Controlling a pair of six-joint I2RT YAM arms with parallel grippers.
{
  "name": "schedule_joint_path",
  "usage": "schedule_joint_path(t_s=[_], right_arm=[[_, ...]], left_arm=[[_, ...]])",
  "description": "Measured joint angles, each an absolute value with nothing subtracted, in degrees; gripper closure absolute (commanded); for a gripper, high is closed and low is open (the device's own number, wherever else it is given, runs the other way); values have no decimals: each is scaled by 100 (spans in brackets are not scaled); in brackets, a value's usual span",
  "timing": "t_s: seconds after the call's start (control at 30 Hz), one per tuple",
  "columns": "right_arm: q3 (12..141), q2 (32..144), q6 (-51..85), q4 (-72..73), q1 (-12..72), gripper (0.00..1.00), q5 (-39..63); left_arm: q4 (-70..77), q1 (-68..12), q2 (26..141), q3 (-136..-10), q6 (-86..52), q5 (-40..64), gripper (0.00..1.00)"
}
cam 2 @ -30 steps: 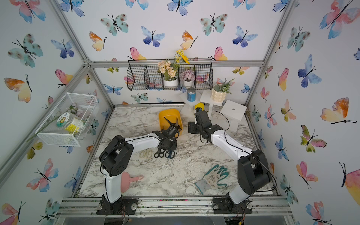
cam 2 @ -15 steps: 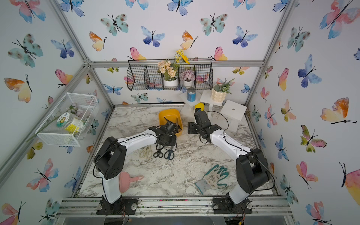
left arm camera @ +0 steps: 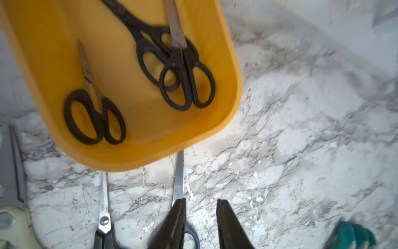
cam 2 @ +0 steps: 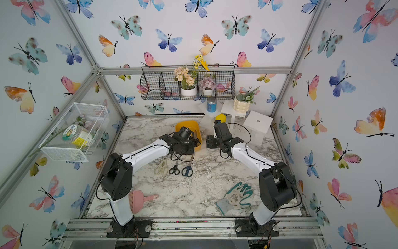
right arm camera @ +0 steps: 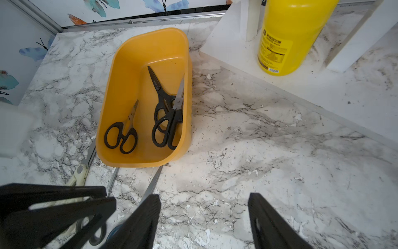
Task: Take the scissors out of the storage box
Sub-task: Pick up the scissors from the storage box.
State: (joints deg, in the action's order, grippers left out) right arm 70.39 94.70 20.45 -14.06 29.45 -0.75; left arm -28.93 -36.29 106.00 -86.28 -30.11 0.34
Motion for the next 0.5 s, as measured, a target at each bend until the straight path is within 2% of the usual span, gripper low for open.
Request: schedule_joint_path(t_s=[0.23, 0.5], right_arm=[[7275, 9795, 2047, -1415, 2963, 31, 126], [7730, 10119, 2045, -1481, 3037, 31, 176]], left_arm=[[-2751, -2823, 10798, -9607, -2928, 38, 68], [-2799, -2749, 12258, -10383, -2779, 193, 68]])
